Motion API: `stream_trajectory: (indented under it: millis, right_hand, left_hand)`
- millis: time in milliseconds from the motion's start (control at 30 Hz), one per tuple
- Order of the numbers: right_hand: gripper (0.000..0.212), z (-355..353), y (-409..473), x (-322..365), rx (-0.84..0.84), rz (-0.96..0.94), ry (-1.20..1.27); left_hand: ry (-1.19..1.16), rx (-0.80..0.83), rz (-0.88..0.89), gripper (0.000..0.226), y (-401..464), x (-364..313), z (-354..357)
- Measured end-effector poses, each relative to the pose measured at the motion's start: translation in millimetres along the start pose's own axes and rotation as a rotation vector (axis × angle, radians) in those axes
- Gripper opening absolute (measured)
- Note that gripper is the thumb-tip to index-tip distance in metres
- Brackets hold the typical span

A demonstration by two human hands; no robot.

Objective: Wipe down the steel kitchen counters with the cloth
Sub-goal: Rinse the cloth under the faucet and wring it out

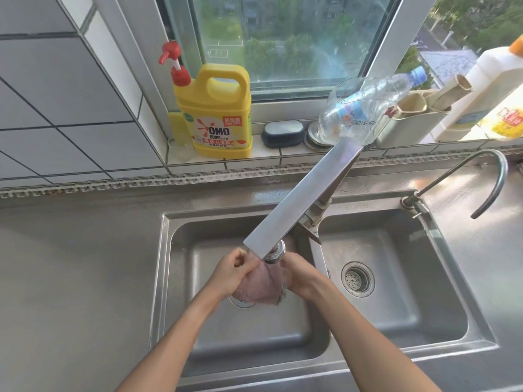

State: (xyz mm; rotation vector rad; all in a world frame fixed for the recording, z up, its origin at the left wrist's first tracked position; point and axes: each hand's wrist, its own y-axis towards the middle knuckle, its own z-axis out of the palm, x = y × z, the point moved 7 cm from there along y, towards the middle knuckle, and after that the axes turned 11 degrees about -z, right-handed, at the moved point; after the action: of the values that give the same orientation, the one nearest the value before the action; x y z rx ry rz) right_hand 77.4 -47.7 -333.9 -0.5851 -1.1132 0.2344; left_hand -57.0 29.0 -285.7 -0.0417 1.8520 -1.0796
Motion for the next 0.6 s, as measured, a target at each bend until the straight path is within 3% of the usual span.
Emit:
stream_trajectory:
  millis: [100,300,433,600]
  right_hand:
    - [0.057,0,-11,-15,0.109,0.044,-0.090]
    - [0.040,9,-13,-15,-0.044,-0.027,0.010]
    - [0.041,8,-11,-11,-0.202,-0.034,0.051]
    - [0.030,10,-11,6,-0.224,-0.143,0.130]
  left_hand:
    - [-0.154,0.002,-0.043,0.040,0,5,1]
    - [-0.413,-0.039,-0.114,0.040,2,15,-11]
    - [-0.342,-0.193,-0.079,0.018,8,23,-21]
    - [-0.196,-0.354,-0.035,0.034,10,32,-26]
